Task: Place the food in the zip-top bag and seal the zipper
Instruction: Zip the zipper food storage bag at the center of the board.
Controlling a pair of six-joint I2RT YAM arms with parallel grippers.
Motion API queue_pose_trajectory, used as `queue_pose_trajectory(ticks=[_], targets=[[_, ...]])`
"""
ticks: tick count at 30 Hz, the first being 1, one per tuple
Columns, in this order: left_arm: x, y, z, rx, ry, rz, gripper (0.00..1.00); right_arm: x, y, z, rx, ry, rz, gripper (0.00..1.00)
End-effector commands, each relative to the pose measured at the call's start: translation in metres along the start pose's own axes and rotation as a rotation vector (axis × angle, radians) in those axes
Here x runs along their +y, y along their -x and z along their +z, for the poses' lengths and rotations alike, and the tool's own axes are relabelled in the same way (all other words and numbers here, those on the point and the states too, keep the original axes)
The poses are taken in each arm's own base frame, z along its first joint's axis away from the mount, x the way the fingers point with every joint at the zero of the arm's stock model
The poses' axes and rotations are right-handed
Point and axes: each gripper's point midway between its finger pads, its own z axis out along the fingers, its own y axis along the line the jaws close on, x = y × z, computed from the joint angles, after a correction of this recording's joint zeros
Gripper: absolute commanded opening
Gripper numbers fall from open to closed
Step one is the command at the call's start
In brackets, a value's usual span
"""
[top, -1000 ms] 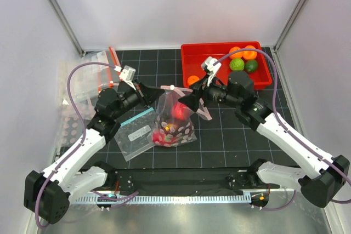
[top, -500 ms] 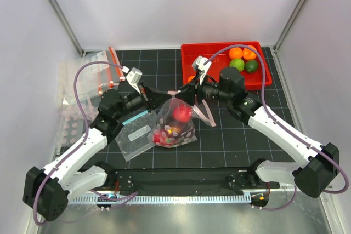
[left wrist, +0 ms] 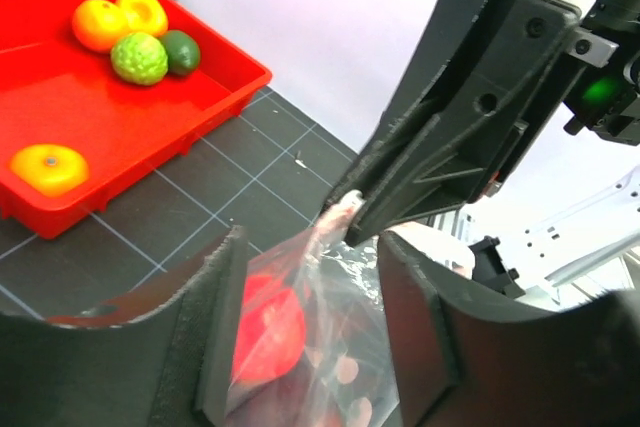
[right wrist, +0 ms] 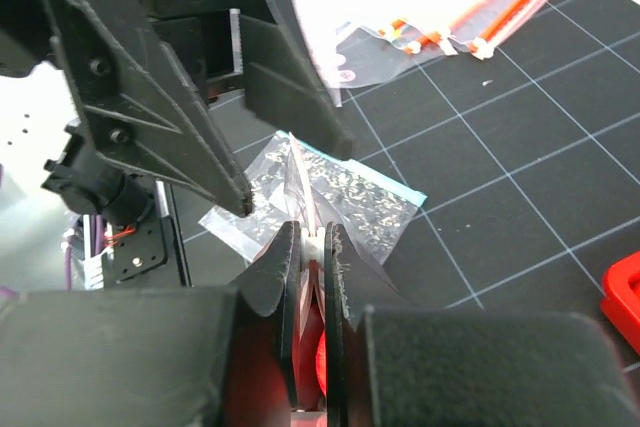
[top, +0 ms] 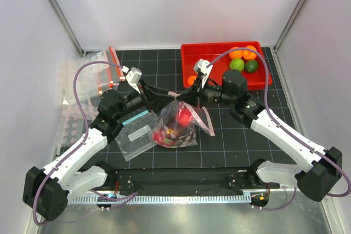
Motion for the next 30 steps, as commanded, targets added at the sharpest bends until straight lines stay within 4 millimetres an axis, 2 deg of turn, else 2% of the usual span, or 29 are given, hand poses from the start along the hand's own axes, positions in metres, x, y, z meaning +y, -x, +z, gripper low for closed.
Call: queue_pose_trajectory(ticks=[1,7,8,9,12,13,18,19,21,22,23,25,30], targets=[[-0.028,0.025,0.0,-0.061,-0.101,0.07,0.59,0.023,0.023,-0.01,-0.079,0.058,-0.042,0.01],[-0.028,0.02,0.009,-0.033,-0.118,0.053,0.52,0.033,0.022,-0.012,-0.074,0.085,-0.049,0.01],[-0.031,0.02,0.01,-0.029,-0.13,0.05,0.47,0.035,0.02,-0.011,-0.066,0.09,-0.05,0.01],[-0.034,0.018,0.011,-0.018,-0.154,0.05,0.33,0.035,0.019,-0.01,-0.064,0.09,-0.052,0.01],[-0.035,0.018,0.012,-0.02,-0.157,0.054,0.06,0.037,0.019,-0.01,-0.065,0.088,-0.059,0.01],[-0.033,0.021,0.011,-0.036,-0.14,0.057,0.01,0.035,0.018,-0.009,-0.064,0.079,-0.056,0.01],[-0.011,0.027,0.006,-0.083,0.007,0.065,0.0,0.024,0.009,-0.01,-0.032,0.009,-0.021,0.01],[-0.002,0.024,0.004,-0.076,0.061,0.054,0.0,0.023,0.009,-0.01,-0.031,0.0,-0.013,0.01],[0.019,0.033,-0.003,-0.126,0.195,0.063,0.0,0.019,0.009,-0.011,-0.026,-0.027,-0.006,0.01],[0.031,0.028,-0.008,-0.112,0.264,0.052,0.0,0.018,0.007,-0.012,-0.019,-0.033,-0.001,0.01],[0.045,0.037,-0.016,-0.153,0.363,0.055,0.0,0.016,0.008,-0.013,-0.018,-0.048,0.003,0.01],[0.06,0.034,-0.026,-0.156,0.46,0.052,0.0,0.015,0.01,-0.015,-0.018,-0.061,0.006,0.01],[0.068,0.047,-0.048,-0.221,0.567,0.077,0.0,0.01,0.012,-0.024,0.008,-0.126,0.028,0.01]])
